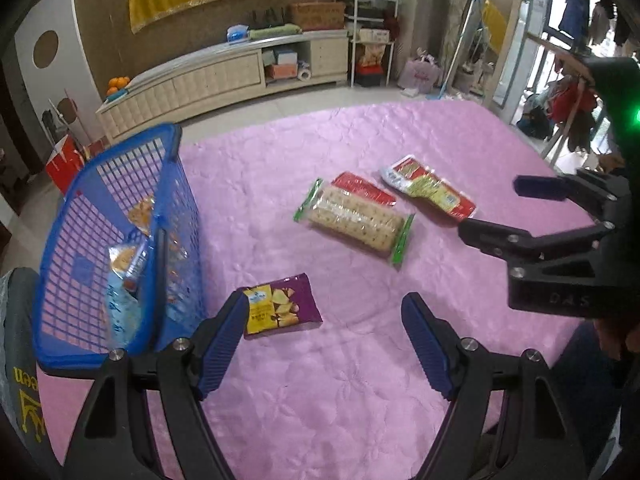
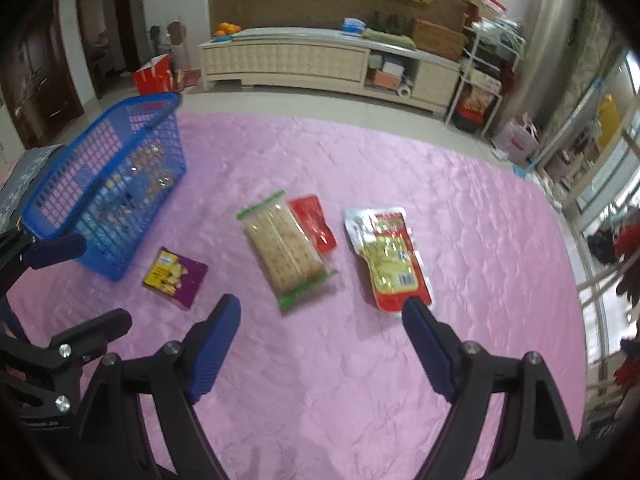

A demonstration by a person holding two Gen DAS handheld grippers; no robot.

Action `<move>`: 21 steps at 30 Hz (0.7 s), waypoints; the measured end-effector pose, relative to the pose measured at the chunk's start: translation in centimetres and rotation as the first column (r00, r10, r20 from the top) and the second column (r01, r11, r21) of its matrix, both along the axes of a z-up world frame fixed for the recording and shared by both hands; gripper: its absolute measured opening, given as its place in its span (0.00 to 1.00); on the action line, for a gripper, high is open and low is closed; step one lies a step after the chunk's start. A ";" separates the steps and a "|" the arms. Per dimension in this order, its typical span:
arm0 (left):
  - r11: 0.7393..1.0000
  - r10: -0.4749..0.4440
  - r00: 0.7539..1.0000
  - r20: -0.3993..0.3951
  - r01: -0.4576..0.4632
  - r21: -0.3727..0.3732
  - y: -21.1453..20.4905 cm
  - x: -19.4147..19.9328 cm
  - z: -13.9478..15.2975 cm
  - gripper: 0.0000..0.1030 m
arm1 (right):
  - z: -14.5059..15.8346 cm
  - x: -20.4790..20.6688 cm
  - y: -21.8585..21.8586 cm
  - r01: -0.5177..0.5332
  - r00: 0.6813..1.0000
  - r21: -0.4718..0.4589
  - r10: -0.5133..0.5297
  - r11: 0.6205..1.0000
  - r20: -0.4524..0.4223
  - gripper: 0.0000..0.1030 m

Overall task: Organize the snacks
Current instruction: 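Lift both grippers away from the basket back over the table, then move the left gripper toward the purple cracker snack packet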

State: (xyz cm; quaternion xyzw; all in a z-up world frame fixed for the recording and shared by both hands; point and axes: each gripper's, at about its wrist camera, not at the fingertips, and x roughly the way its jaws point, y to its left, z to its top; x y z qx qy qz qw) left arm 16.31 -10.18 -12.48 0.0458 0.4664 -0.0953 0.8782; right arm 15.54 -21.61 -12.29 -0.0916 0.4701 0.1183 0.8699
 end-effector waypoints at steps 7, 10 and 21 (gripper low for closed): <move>0.999 0.031 0.996 -0.084 -0.033 -0.021 0.2 2.0 -3.9 0.74 | -2.7 0.2 0.2 0.035 0.999 -0.008 -0.035 0.999 -0.032 0.84; 0.999 0.041 0.993 -0.113 -0.043 -0.019 0.6 2.7 -5.6 0.74 | -3.9 0.5 0.8 0.028 0.998 -0.006 -0.028 1.000 -0.057 0.84; 0.994 0.093 0.980 -0.175 -0.080 0.079 1.6 6.3 -9.5 0.74 | -7.1 2.2 2.1 0.022 0.994 0.012 -0.020 1.000 -0.111 0.84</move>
